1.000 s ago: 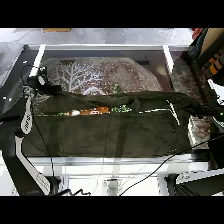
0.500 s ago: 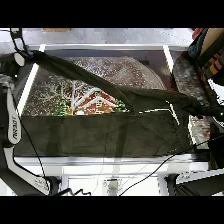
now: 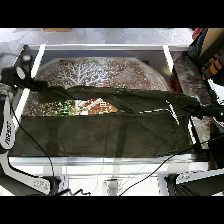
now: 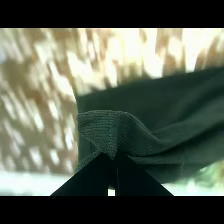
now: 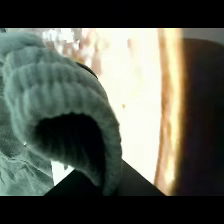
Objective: Fold the clothes and pants, and hang the long-sleeved shirts on hangers.
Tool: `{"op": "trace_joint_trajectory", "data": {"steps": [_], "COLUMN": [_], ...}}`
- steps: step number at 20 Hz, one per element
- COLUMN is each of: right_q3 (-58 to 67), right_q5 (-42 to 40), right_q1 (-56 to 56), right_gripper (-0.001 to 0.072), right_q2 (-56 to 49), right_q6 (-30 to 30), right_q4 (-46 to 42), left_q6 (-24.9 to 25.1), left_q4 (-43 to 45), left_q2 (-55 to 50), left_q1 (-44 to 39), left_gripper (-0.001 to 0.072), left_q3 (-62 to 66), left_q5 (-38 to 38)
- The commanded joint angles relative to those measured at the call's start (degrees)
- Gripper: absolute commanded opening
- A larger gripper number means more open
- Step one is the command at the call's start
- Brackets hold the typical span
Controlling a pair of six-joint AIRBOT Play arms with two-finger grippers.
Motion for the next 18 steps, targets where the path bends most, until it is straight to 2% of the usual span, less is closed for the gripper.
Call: {"op": "trace_joint_trajectory", "data": {"steps": [1, 3, 4, 5, 6, 10, 14, 17, 18], "right_q3": [0.0, 0.0, 0.0, 0.0, 0.0, 0.0, 0.0, 0.0, 0.0], "right_q5": [-0.1, -0.1, -0.1, -0.1, 0.0, -0.1, -0.1, -0.5, -0.7], "right_q1": [0.0, 0.0, 0.0, 0.0, 0.0, 0.0, 0.0, 0.0, 0.0], "right_gripper": [0.0039, 0.0039, 0.0039, 0.0039, 0.0039, 0.0039, 0.0039, 0.0039, 0.0039], "right_q2": [0.0, 0.0, 0.0, 0.0, 0.0, 0.0, 0.0, 0.0, 0.0], "right_q6": [-0.1, -0.1, -0.1, -0.1, -0.1, -0.1, -0.1, -0.1, -0.1], "right_q4": [-1.5, -2.3, -2.4, -2.4, -2.4, -2.4, -2.4, -2.4, -2.4], "left_q6": [-1.8, -1.7, -1.7, -2.1, -4.0, -8.2, -19.7, -22.2, -24.9], "left_q4": [3.0, 4.3, 4.3, 4.3, 4.3, 4.1, 3.5, -4.6, -6.5], "left_q2": [0.3, 0.3, 0.3, 0.4, 0.4, 0.4, 0.3, 0.2, 0.2], "left_q1": [1.0, 2.3, 3.3, 4.1, 4.9, 5.7, 5.7, 6.4, 6.8], "left_gripper": [0.0015, 0.0018, 0.0125, 0.0471, 0.0707, 0.0693, 0.0691, 0.0691, 0.0690], "left_q3": [-6.2, -6.6, -6.6, -6.6, -6.6, -6.6, -6.6, -6.6, -6.6], "left_q5": [-2.9, -5.4, -5.7, -5.7, -5.6, -3.3, 2.3, 2.8, 2.7]}}
